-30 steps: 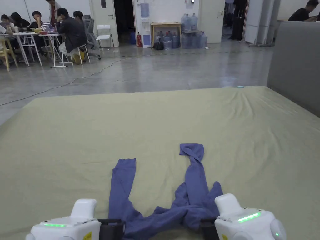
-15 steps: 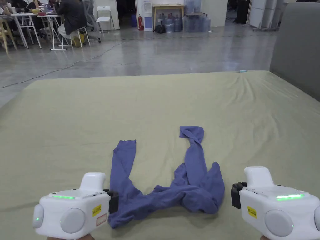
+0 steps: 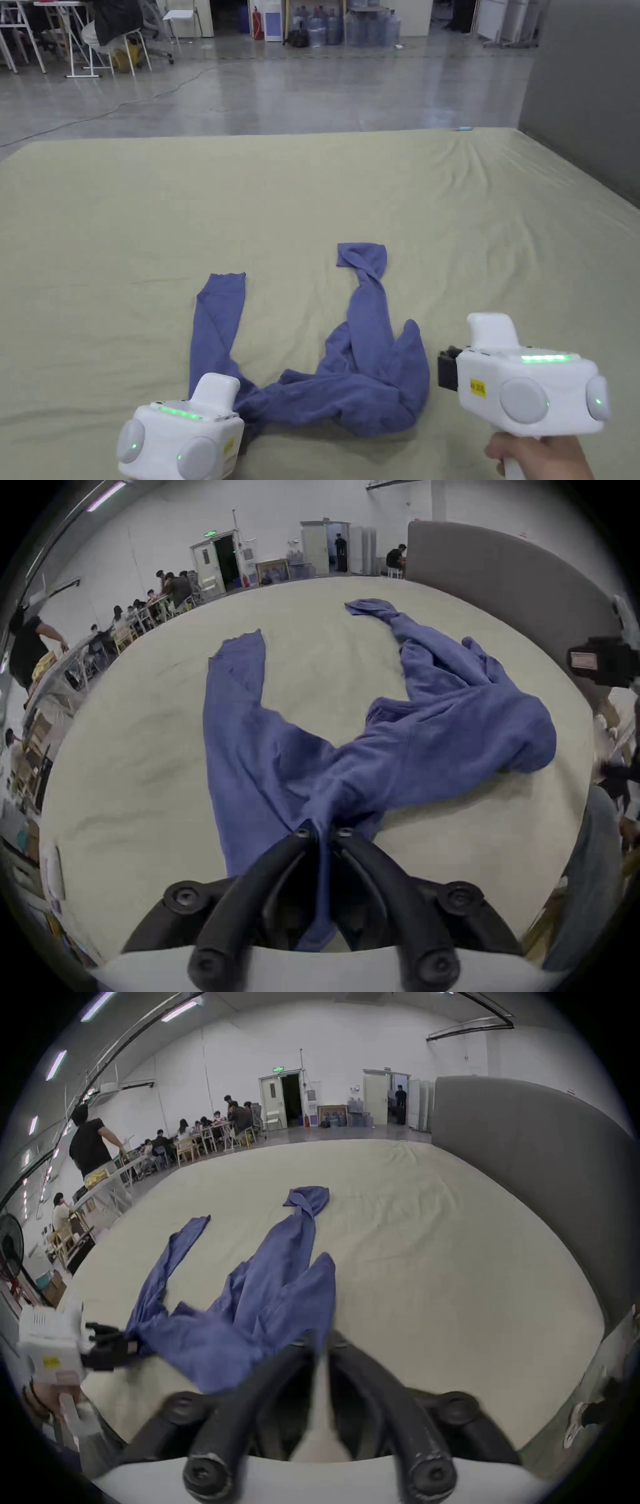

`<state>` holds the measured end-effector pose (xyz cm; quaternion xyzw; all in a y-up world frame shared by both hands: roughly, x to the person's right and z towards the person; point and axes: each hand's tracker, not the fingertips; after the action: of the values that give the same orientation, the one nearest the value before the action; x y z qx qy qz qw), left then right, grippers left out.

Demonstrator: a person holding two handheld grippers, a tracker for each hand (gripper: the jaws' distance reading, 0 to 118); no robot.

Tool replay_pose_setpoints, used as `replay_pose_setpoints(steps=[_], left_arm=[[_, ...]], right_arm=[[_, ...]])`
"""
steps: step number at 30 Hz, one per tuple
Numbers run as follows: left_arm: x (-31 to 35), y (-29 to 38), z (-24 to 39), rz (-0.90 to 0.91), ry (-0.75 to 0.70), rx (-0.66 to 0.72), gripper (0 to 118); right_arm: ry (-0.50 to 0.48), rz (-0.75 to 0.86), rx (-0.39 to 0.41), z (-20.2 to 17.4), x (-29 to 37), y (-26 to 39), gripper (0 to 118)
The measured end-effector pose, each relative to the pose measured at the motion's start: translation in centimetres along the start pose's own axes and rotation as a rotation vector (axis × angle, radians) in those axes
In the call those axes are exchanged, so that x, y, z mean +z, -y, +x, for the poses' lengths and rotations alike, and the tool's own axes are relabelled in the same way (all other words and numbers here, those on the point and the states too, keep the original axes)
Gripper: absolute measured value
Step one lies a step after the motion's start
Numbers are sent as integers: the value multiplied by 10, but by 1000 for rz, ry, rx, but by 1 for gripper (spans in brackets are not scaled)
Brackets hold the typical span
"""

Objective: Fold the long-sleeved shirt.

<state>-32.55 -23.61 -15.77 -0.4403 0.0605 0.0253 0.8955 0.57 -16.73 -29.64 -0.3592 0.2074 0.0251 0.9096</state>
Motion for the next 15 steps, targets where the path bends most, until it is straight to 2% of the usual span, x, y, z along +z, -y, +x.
replay_pose_setpoints(steps=[1,2,4,5,8,9,12,13,14,15], left_arm=[[4,1,-2,14,19,20,0],[6,-1,-7,15,22,29,0],[11,-3,-13,26,23,46,0],[7,-6,-18,28,28,47,0],[8,-10,-24,32,20,39,0],[14,-10,-17,36,14,34,0],[13,-10,-18,33,12,39,0],[16,-10,-12,27,12,36,0],[16,-10,-11,21,11,31,0],[16,-10,-10,23,9,29,0]], right_arm=[[-4,-7,-7,2,-12,-8,102],[-17,-25,-22,4,-28,-16,113],[-3,-47,-22,9,-64,-31,112],[30,-82,-6,8,-82,-38,111],[49,-178,28,5,-134,-54,110],[60,-202,24,6,-149,-57,105],[99,-372,4,2,-174,-54,70],[81,-460,7,0,-178,-50,42],[40,-413,11,-2,-172,-45,30],[31,-299,41,-7,-154,-45,5]])
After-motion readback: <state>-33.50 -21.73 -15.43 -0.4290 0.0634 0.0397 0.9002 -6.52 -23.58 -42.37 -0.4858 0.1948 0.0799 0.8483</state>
